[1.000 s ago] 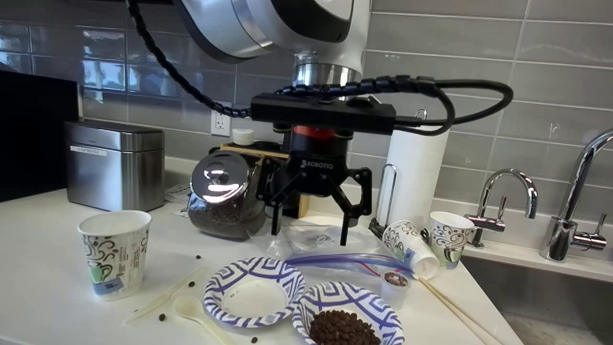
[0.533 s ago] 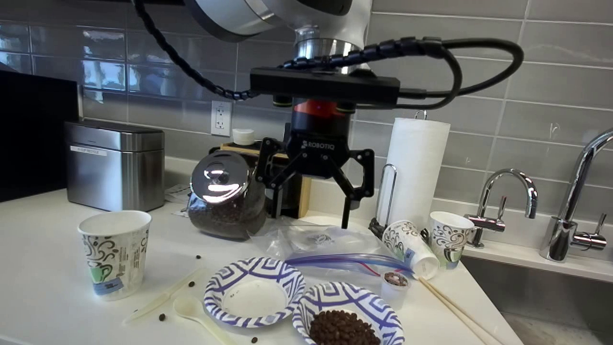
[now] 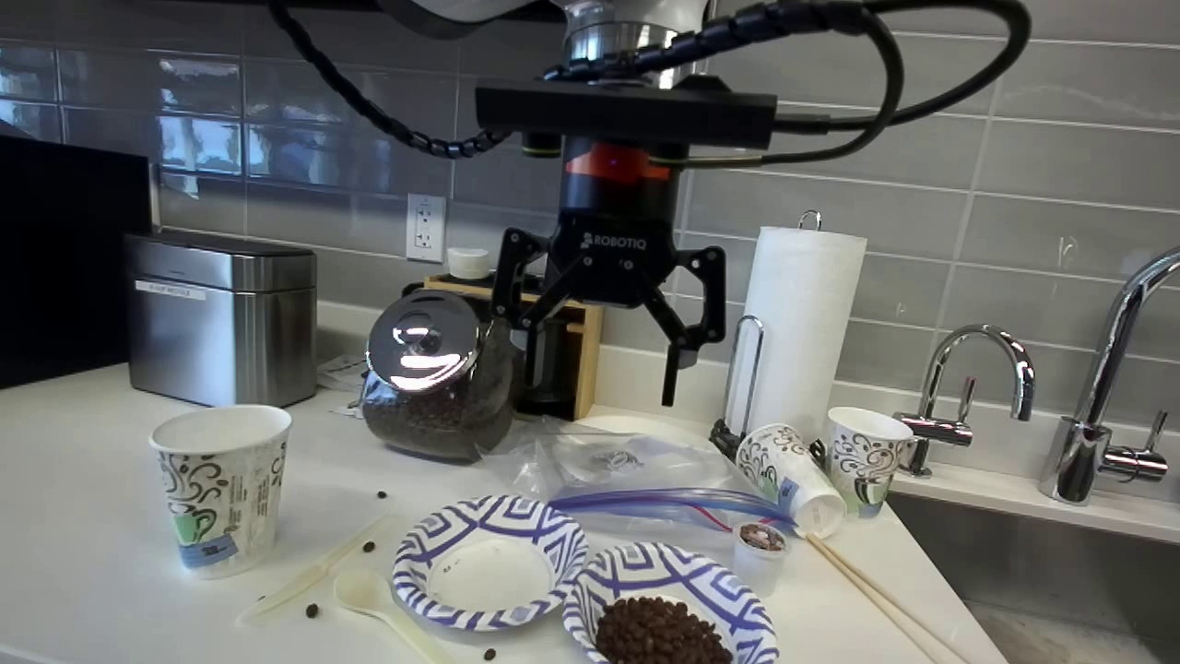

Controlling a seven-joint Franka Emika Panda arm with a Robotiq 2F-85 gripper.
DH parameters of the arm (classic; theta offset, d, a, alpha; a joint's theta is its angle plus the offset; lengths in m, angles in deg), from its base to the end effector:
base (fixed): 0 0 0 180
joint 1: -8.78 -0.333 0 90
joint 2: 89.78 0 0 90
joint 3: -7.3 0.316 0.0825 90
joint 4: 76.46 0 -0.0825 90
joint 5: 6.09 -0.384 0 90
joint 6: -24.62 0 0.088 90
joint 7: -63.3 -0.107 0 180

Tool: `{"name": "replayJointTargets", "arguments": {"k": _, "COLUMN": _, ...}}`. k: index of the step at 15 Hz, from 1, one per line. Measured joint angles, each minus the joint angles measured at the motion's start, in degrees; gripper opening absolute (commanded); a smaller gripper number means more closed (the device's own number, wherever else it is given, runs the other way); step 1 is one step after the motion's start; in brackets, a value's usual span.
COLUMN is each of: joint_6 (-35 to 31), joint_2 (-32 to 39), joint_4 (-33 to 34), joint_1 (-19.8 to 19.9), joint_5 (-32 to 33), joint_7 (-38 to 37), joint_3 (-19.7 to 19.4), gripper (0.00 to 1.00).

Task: Pour the contents in the bowl on the left into the bowl on the right.

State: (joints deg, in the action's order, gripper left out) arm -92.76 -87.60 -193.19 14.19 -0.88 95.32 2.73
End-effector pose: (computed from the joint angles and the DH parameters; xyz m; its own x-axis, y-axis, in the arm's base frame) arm 0.5465 -0.1009 0.4232 0.9086 0.4120 -0.0678 0.4158 -0.9078 0.0549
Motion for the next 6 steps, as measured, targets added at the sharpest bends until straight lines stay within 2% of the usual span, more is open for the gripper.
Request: {"name": "replayJointTargets", "arguments": {"k": 6, "joint_6": 0.00, "joint_2": -0.86, "joint_4": 0.01, "joint_1": 0.00, "joint_5": 0.00, "joint_7": 0.00, "joint_3": -0.07, "gripper": 1.00}}
